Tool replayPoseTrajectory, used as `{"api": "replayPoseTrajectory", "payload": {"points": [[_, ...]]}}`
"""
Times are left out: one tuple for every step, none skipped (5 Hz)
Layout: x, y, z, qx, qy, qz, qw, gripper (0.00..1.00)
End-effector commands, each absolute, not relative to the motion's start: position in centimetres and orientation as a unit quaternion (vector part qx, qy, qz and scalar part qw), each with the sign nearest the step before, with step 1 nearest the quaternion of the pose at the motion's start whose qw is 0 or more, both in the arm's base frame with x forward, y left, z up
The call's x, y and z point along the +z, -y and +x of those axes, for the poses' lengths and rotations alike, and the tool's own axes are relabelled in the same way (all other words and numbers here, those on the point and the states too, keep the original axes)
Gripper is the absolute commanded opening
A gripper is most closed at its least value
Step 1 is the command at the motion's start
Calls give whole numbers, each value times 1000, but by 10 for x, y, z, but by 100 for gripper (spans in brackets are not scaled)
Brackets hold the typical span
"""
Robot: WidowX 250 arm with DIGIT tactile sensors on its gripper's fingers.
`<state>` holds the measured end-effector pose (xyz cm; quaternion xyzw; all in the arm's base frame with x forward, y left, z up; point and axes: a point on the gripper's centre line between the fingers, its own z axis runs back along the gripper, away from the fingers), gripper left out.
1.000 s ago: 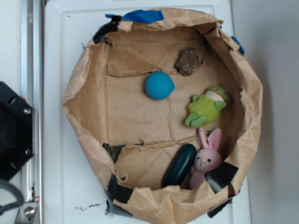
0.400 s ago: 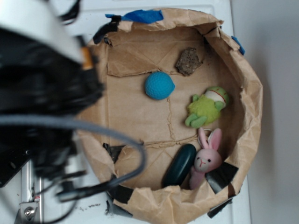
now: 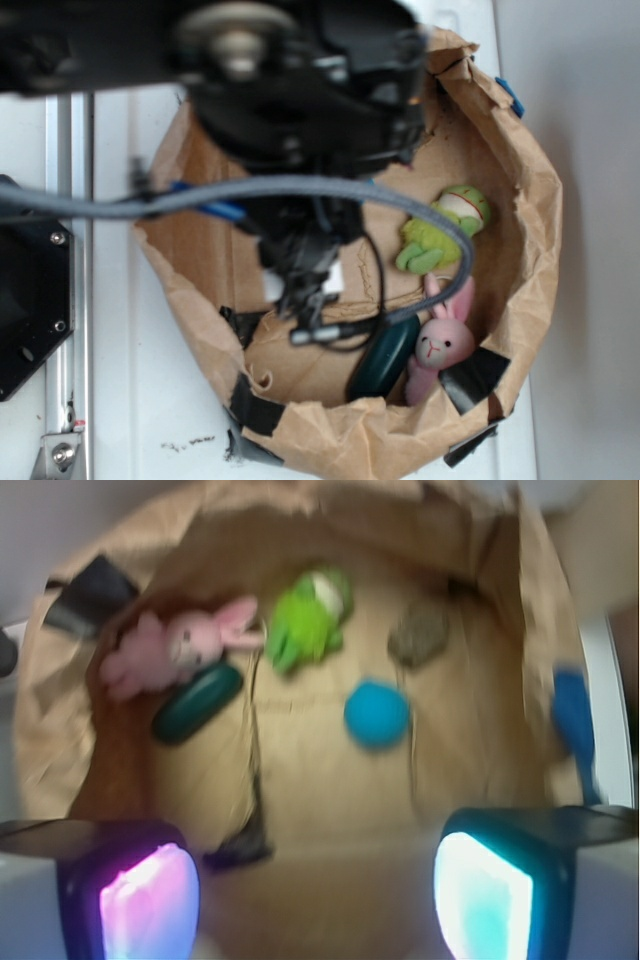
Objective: Grab the blue ball.
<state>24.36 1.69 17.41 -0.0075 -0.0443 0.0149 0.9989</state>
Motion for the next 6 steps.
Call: {"api": "replayPoseTrajectory", "payload": {"points": [[142, -38, 242, 12, 45, 15, 999, 100], [131, -40, 236, 5, 42, 19, 999, 100], [120, -44, 239, -9, 47, 20, 999, 100], [101, -50, 244, -5, 50, -4, 999, 100], [94, -48, 251, -20, 48, -10, 999, 100], [84, -51, 255, -25, 45, -9, 999, 100]]}}
